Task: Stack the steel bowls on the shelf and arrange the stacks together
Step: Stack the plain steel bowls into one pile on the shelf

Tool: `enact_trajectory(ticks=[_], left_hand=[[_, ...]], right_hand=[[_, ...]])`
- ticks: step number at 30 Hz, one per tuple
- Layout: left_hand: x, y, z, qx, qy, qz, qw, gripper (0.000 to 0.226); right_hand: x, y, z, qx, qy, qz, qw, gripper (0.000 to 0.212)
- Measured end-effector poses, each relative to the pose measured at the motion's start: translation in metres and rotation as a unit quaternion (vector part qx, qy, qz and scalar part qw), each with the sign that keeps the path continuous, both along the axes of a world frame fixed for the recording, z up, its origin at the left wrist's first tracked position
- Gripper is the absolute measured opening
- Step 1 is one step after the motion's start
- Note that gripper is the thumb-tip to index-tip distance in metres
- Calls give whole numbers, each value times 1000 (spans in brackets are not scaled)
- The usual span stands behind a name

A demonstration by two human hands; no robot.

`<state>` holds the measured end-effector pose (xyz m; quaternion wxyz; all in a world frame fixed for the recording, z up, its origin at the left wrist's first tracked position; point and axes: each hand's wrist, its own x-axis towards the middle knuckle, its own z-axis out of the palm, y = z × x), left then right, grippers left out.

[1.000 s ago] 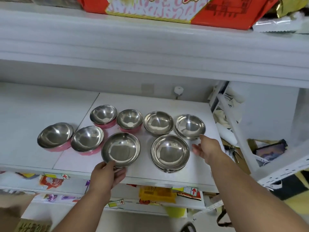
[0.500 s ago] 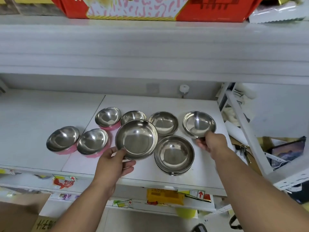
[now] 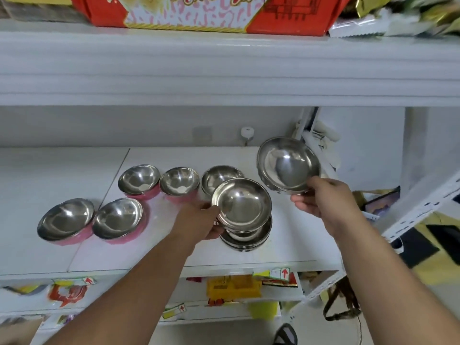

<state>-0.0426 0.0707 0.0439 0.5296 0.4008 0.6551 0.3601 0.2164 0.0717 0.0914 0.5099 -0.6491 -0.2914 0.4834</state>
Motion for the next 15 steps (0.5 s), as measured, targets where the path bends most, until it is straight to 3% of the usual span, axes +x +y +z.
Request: enact_trajectory(ticks=[12,15], left_hand=[[1,3,-18,-2,71,-56,996,17],[-5,1,-22,-4,48,-34,998,21]], right_hand=[[-33,-26,-22,-72,-59,124,988,19],[-40,-23,-31,-94,-80,139,983,18]])
